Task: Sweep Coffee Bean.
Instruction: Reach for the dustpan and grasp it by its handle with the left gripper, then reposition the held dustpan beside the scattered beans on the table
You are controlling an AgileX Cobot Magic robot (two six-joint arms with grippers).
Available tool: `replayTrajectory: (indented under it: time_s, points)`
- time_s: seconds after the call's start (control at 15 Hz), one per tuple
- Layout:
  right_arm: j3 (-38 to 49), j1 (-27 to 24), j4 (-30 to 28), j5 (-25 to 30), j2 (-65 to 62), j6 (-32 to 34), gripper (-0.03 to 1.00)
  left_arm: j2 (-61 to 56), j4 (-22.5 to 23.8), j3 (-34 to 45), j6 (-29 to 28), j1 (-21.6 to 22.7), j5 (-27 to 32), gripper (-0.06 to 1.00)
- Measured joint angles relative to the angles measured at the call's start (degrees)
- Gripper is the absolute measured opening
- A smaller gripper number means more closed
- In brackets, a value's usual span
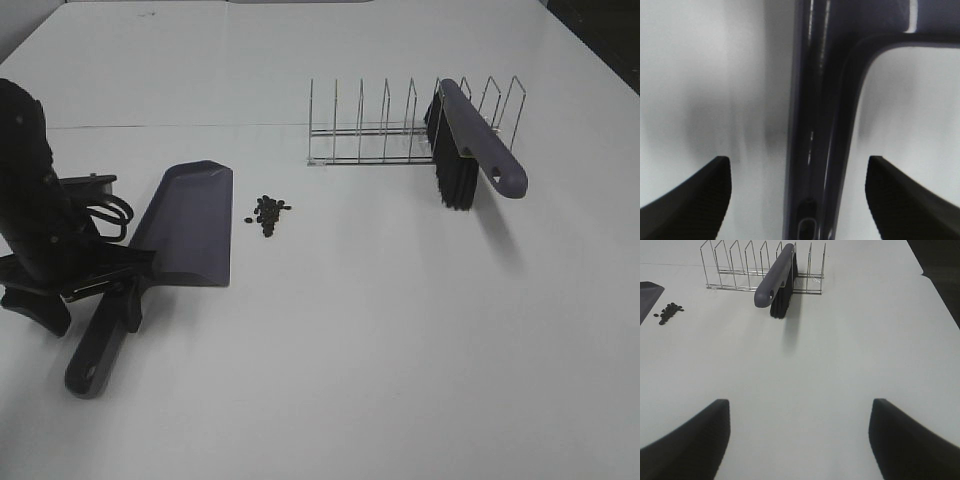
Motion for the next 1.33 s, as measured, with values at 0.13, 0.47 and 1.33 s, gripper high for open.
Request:
replayTrajectory:
  time_s: [0.13, 0.47, 1.33]
  points:
    - [0.0, 0.0, 0.0, 0.0, 0.0, 0.0, 0.68, 1.72, 0.34, -0.34, 0.17, 0.0, -0.57, 0.7]
    - [0.0, 0.0, 0.0, 0.0, 0.0, 0.0, 0.68, 3.15, 0.92, -2.86, 0.17, 0.0, 0.0, 0.65]
    - [0.0, 0.0, 0.0, 0.0, 0.0, 0.0, 0.68, -0.74, 1.09, -3.5, 0.17, 0.0, -0.46, 0.35]
